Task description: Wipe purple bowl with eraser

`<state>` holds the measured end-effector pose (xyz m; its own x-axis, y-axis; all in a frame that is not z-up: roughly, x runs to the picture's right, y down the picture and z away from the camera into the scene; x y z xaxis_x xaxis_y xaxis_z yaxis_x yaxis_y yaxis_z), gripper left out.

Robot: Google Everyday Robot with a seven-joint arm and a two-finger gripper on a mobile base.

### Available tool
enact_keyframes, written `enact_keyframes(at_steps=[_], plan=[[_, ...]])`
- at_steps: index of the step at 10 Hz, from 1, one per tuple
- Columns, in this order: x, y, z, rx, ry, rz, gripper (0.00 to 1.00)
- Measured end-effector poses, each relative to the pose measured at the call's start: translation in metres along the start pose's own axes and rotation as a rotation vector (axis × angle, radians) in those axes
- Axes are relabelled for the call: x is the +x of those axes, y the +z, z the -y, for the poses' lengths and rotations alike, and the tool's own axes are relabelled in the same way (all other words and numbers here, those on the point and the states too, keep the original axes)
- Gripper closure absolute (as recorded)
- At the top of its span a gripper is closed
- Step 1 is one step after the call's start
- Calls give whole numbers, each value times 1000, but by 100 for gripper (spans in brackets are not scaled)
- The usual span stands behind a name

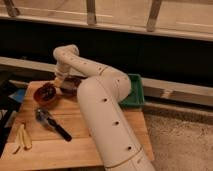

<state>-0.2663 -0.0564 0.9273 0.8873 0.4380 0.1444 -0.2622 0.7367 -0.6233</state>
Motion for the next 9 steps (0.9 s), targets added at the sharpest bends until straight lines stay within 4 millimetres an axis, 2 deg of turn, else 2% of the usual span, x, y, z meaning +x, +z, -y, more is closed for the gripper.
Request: enact_keyframes(at_steps=[2,4,5,7,9], plan=[[22,-7,4,-4,37,-50,100],[27,-8,12,14,50,-70,100],[25,-8,19,32,51,-66,100],[8,1,27,54,45,-34,100],[-10,11,25,54,27,-2,100]])
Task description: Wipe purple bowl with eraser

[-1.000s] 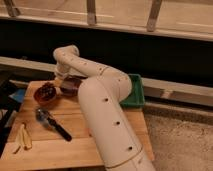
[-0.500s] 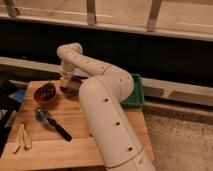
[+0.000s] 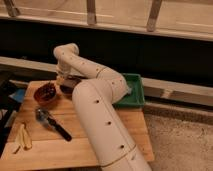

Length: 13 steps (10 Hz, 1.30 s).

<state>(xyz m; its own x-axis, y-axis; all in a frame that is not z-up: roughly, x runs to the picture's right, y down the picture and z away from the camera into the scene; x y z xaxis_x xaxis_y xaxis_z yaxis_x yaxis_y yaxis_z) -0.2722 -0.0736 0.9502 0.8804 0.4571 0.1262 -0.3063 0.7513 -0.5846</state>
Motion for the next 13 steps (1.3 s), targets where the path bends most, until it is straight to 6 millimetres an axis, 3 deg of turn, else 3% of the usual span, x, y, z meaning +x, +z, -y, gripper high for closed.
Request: enact_keyframes(at_steps=[3,6,9,13], plan=[[3,-2,-14,-16,-12,12,100],[30,-20,-25,-24,10,0,100],[35,-27,-16,-14,34,33,100],[-8,-13,12,14,-15,85,100]])
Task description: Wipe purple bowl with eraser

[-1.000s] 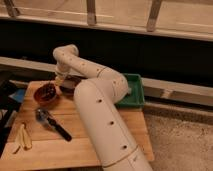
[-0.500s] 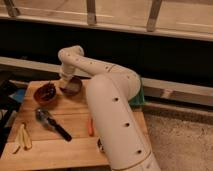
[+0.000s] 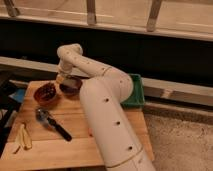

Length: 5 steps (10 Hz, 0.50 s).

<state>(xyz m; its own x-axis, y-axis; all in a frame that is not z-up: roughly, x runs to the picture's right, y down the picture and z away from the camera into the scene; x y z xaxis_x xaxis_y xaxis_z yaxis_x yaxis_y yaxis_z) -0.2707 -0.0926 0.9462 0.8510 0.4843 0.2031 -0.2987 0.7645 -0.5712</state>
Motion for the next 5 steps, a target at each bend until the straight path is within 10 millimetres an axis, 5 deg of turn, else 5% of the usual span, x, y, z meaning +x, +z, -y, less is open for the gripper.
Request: enact_keyframes(at_steps=[2,5], plan=[[-3,1,10,1,-12,9,100],[6,-7,-9,-23,-38,2,100]])
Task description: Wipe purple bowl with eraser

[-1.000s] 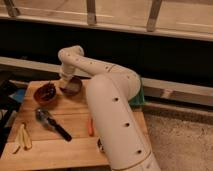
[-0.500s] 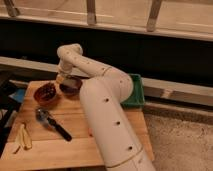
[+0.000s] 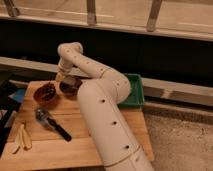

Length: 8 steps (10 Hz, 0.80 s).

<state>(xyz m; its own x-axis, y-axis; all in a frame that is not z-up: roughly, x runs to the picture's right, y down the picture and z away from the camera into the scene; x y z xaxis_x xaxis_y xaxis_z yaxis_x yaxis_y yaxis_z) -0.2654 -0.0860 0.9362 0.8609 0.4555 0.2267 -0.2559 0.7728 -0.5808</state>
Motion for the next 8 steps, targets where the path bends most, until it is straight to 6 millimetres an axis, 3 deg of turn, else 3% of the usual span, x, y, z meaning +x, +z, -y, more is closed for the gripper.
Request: enact_keyframes(at_steps=[4,6,8], plan=[[7,-9,-37,-69,-92,-73,100],[16,-12,-31,-55,-98,-107,100],[19,-9,-10,-28,-90,-130,100]])
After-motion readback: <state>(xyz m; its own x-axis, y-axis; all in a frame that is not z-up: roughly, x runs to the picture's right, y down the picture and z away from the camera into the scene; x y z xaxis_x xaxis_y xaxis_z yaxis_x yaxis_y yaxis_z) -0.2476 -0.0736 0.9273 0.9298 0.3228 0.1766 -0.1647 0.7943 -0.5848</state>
